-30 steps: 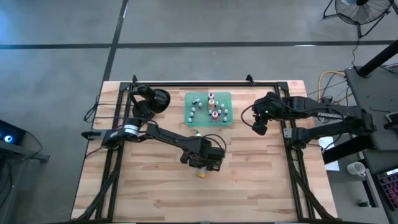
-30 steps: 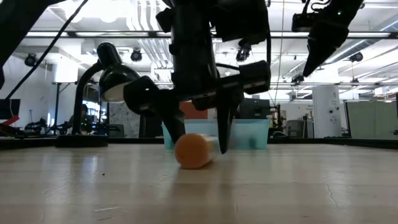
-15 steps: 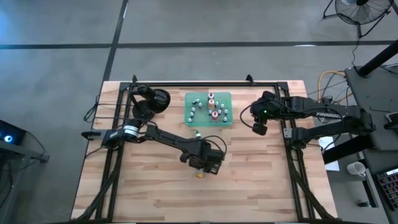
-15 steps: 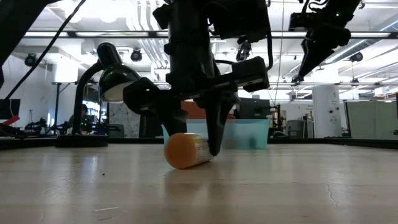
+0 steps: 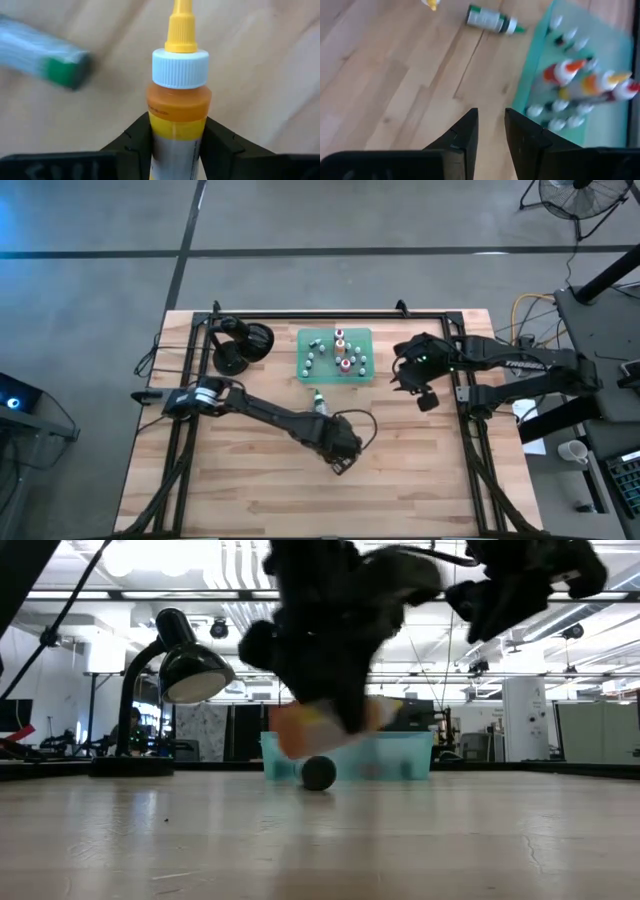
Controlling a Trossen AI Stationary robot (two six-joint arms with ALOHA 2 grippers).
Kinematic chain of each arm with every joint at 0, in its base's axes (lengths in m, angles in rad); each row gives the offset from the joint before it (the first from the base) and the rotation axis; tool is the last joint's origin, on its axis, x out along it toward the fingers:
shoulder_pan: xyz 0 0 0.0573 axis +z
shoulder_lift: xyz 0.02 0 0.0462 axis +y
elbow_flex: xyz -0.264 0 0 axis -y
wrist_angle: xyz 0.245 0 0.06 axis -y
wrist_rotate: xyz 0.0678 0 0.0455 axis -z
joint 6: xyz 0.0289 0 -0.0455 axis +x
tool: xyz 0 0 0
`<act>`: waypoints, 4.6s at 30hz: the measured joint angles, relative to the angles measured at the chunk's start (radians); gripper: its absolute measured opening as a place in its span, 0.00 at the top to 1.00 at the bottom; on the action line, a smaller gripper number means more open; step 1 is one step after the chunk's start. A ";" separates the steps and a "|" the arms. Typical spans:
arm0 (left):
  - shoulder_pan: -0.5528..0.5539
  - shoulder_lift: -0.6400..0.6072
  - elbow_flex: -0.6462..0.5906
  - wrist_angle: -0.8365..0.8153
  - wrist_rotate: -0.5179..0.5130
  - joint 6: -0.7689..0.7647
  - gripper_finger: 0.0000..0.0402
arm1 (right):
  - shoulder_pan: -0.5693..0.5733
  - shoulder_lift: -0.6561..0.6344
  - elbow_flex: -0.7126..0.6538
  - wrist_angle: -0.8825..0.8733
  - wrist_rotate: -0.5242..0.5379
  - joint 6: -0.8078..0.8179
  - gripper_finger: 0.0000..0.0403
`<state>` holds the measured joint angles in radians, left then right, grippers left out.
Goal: Pick & Place food coloring
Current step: Put the big yellow food coloring bottle into the bin
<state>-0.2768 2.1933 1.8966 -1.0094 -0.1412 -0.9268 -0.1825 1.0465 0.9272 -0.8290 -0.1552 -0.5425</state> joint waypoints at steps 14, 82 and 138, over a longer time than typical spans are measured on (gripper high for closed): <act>0.006 -0.106 0.008 -0.063 -0.380 0.374 0.73 | 0.030 0.140 0.040 0.230 -0.005 -0.060 0.70; 0.099 -0.575 -0.878 1.132 -0.417 0.636 0.73 | 0.113 0.659 0.655 -0.029 -0.028 -0.126 0.49; -0.077 -0.669 -0.908 0.714 -0.580 -0.144 0.41 | 0.006 0.851 0.849 -0.136 0.443 0.127 0.71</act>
<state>-0.3541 1.5242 0.9890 -0.2955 -0.7208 -1.0705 -0.1769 1.8970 1.7762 -0.9653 0.2877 -0.4156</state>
